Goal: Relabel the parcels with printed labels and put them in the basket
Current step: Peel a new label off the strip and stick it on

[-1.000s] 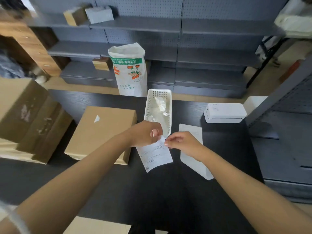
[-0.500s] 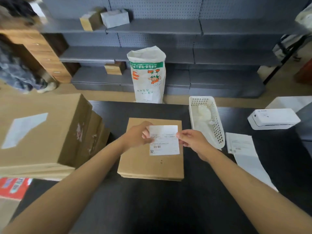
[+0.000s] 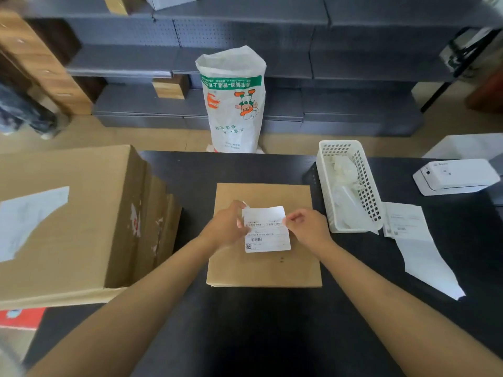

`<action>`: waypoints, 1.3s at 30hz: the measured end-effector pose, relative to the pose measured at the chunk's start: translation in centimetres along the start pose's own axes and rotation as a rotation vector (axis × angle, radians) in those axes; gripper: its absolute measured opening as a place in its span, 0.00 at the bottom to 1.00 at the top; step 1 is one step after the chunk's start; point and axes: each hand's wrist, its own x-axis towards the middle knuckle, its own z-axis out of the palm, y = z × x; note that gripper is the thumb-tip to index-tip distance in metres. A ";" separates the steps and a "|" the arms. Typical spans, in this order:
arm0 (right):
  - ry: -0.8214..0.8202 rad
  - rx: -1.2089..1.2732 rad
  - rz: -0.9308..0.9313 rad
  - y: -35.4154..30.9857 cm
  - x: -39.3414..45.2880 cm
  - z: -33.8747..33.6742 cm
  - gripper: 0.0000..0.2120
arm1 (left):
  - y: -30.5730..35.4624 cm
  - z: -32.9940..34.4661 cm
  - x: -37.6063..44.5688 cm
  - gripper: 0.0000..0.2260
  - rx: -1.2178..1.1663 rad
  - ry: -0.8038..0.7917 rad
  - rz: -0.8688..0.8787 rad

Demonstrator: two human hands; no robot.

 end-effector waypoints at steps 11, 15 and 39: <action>0.079 -0.034 -0.060 0.6 -0.5 1.2 0.07 | -0.4 0.6 0.3 0.25 0.069 0.034 0.024; 0.101 -0.090 -0.110 0.8 -0.6 1.5 0.05 | -0.3 1.1 0.4 0.24 0.170 0.068 0.035; -0.087 -0.841 -0.540 4.5 -0.1 2.9 0.36 | -2.7 4.4 -0.4 0.32 0.759 0.056 0.274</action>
